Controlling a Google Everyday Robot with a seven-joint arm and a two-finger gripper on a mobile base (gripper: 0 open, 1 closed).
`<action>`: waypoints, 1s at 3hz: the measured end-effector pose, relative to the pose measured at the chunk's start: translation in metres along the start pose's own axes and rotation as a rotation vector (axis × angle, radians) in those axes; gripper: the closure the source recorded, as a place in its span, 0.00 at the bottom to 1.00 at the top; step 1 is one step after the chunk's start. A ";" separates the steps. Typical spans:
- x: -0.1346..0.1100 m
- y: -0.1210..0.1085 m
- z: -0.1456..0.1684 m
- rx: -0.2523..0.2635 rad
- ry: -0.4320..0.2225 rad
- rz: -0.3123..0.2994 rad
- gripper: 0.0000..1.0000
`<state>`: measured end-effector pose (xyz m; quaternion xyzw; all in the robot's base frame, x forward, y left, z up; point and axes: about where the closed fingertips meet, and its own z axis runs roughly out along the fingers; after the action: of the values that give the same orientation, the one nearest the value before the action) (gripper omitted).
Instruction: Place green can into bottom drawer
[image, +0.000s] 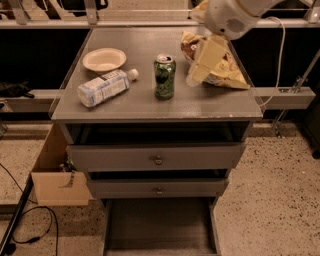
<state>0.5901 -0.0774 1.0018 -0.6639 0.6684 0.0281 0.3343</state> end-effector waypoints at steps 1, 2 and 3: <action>-0.006 -0.017 0.031 0.016 0.011 0.007 0.00; -0.009 -0.025 0.055 0.021 0.013 0.017 0.00; -0.011 -0.028 0.071 0.021 0.013 0.023 0.00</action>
Offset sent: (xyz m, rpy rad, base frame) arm 0.0645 0.0447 -0.0440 0.0018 -0.0095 -0.0478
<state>0.6436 -0.0374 0.9636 -0.6526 0.6786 0.0205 0.3364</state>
